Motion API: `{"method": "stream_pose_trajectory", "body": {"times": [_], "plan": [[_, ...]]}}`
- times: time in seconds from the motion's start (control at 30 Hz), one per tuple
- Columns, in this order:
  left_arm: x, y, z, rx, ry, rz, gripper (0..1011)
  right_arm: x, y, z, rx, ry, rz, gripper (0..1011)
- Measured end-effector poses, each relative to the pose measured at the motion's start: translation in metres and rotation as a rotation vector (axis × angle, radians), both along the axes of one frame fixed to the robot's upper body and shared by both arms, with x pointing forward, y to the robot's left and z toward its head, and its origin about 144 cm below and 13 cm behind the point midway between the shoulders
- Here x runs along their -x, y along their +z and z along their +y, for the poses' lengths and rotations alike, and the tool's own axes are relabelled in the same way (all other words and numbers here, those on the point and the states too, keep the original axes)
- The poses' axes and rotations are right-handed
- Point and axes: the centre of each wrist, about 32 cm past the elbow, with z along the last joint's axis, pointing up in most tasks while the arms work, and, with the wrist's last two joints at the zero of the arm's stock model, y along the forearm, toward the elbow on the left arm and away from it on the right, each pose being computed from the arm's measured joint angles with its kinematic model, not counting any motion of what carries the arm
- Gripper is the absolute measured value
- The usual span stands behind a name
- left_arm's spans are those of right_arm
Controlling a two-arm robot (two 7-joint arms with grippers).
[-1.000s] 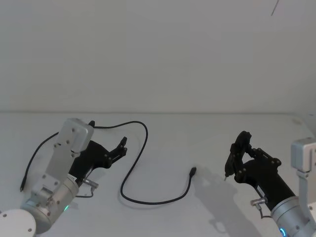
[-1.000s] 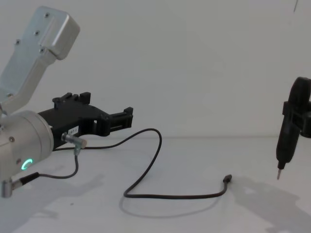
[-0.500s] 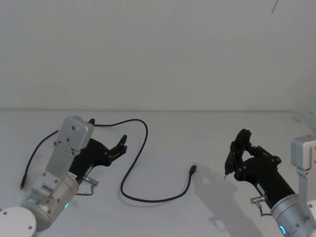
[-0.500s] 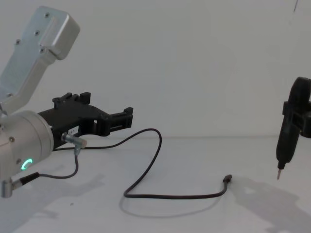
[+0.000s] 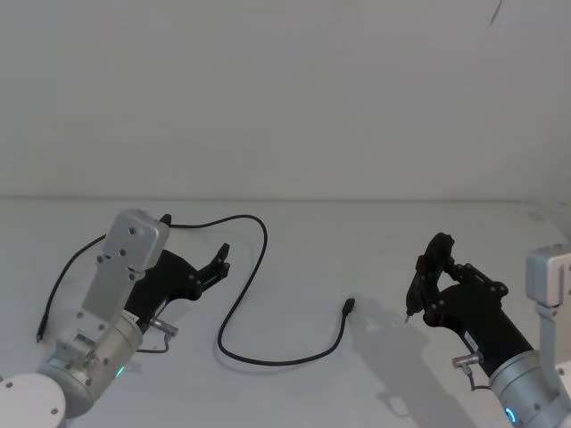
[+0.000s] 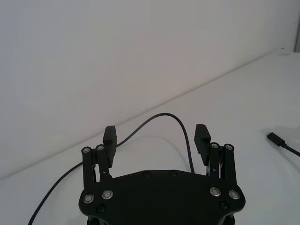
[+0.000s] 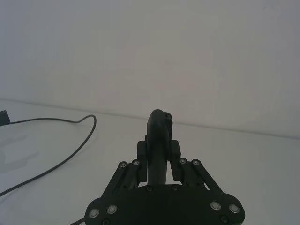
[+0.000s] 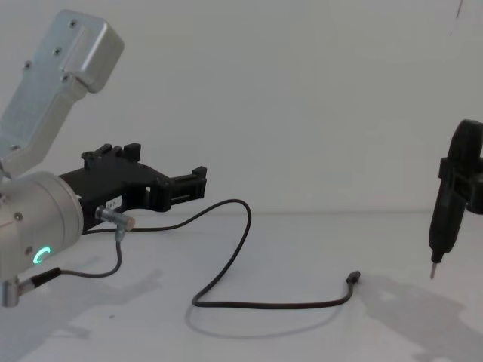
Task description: Pick up the data cable with the one hand.
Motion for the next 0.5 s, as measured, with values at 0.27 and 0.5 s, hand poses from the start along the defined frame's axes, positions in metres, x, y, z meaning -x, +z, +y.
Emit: {"method": "stream_pose_trajectory", "body": {"times": [0.27, 0.5], "plan": [[-0.0001, 0.001, 0.0012, -0.012, -0.014, -0.001, 1001, 0.0, 0.0, 0.0, 0.0, 0.0, 0.0, 279], [0.0008, 0.0058, 0.0065, -0.057, -0.07, 0.001, 1001, 0.0, 0.0, 0.0, 0.0, 0.0, 0.0, 279]]}}
